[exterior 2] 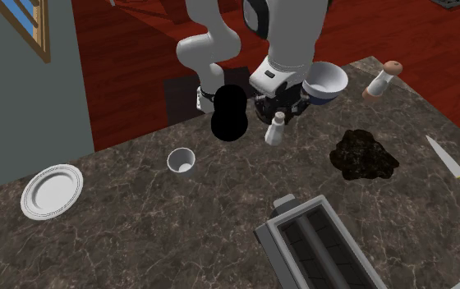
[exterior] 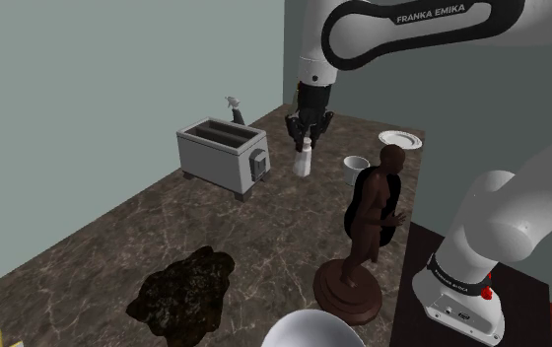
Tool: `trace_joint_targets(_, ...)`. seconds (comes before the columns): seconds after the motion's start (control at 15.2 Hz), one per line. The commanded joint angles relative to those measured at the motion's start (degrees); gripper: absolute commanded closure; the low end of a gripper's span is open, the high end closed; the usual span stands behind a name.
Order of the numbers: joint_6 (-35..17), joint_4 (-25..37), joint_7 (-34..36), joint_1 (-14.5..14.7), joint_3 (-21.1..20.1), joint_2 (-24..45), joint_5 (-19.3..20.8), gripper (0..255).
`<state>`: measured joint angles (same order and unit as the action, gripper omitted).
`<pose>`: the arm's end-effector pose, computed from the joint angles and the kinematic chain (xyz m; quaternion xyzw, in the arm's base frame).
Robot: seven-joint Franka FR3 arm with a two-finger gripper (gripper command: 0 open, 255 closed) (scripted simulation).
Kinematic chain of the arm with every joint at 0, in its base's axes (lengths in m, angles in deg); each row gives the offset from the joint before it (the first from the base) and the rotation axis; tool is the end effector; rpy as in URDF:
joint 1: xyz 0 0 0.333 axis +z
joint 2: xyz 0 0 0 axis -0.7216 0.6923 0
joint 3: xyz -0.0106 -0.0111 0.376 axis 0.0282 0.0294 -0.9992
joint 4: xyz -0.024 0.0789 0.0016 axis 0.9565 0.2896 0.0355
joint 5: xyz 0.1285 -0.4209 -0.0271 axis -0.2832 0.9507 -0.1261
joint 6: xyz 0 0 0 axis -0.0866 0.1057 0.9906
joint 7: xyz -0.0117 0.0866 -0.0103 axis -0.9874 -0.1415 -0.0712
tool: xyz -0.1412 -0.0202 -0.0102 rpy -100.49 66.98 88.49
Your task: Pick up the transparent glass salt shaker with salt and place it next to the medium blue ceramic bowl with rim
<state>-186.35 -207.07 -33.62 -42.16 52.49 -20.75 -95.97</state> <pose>0.4503 0.1192 0.5586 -0.9883 0.1478 -0.0117 0.0368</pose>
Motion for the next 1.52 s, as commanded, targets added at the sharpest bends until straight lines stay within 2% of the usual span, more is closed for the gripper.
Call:
trace_joint_targets(0.0,-0.2,-0.2,2.8,1.1,-2.0,-0.3,-0.7,255)
trace_joint_targets(0.4,-0.4,-0.5,11.0,4.2,-8.1,-1.3,-2.9,255)
trace_joint_targets(0.86,-1.0,2.0,21.1,7.4,-15.6,0.5,-4.6,255)
trace_joint_targets(1.45,-1.9,9.8,35.5,10.3,-26.2,7.8,-3.3,255)
